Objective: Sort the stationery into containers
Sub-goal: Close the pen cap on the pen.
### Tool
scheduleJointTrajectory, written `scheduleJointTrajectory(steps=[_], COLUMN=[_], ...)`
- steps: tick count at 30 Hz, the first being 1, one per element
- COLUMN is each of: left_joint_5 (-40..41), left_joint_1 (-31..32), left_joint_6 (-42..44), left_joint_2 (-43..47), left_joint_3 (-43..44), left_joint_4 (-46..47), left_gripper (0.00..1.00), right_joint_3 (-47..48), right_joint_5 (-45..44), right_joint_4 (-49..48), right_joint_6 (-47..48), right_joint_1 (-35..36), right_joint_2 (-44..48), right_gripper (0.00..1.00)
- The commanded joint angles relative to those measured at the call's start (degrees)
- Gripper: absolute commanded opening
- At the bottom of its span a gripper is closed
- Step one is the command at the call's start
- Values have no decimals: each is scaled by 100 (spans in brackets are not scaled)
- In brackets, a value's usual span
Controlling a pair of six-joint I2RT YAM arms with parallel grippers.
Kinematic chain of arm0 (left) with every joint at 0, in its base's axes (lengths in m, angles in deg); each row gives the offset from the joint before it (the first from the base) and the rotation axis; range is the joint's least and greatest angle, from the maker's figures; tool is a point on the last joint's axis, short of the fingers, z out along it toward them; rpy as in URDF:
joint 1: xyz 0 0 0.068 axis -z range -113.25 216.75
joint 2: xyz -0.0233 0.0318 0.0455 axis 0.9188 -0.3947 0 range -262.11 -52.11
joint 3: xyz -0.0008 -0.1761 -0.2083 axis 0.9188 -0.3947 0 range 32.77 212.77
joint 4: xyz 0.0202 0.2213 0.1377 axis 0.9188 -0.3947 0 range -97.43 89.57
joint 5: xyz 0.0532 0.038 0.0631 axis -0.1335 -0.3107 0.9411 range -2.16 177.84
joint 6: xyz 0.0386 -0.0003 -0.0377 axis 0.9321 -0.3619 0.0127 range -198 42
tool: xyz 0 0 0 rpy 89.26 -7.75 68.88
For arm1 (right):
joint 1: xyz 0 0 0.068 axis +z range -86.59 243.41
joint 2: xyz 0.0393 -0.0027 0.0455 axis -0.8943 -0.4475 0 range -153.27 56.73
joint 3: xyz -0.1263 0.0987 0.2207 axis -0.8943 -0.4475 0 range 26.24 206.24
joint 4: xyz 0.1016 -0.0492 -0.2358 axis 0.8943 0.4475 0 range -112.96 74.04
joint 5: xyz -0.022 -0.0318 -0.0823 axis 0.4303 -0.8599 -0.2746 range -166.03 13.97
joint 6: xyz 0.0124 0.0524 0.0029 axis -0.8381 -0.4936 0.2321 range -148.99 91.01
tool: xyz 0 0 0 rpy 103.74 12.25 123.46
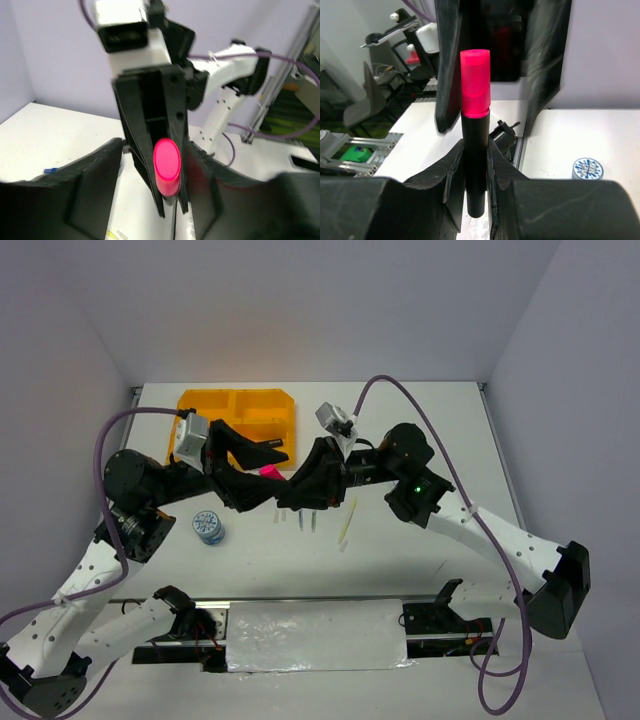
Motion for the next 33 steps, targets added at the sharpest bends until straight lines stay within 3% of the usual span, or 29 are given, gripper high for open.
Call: scheduleJointTrajectory(steps=[1,2,3,14,17,18,20,26,33], left_joint_5=[614,702,807,1317,1353,1318,1265,1037,843], left_joint_1=[0,-8,-8,-8,-8,0,-8,0,-8], left_joint_6=[471,524,550,120,33,23,23,-64,-135], left_joint_2=[-56,-65,-74,14,66,66,49,31,22], left_joint_3=[431,492,519,695,713,722,792,722,520], left_joint_4=[-409,-506,-664,-569,-568,-586,-700,-674,-613], left_gripper=[68,79,99,99,88,74,64,63,50], right_joint_3=[-84,-101,-110,-146,-75,-58,-40,-5,91], right_joint_5=[-486,-558,-619,-980,-972,-954,-919,-717,-655], right_joint_4=[51,69,87,245,324,324,333,280,219], right_joint_6=[325,370,396,634,660,660,660,572,519], right_joint_1=[40,40,40,31,39,31,31,31,13], right_joint_2=[263,324,342,395,386,386,377,377,351], right_gripper=[0,0,0,0,0,0,0,0,0])
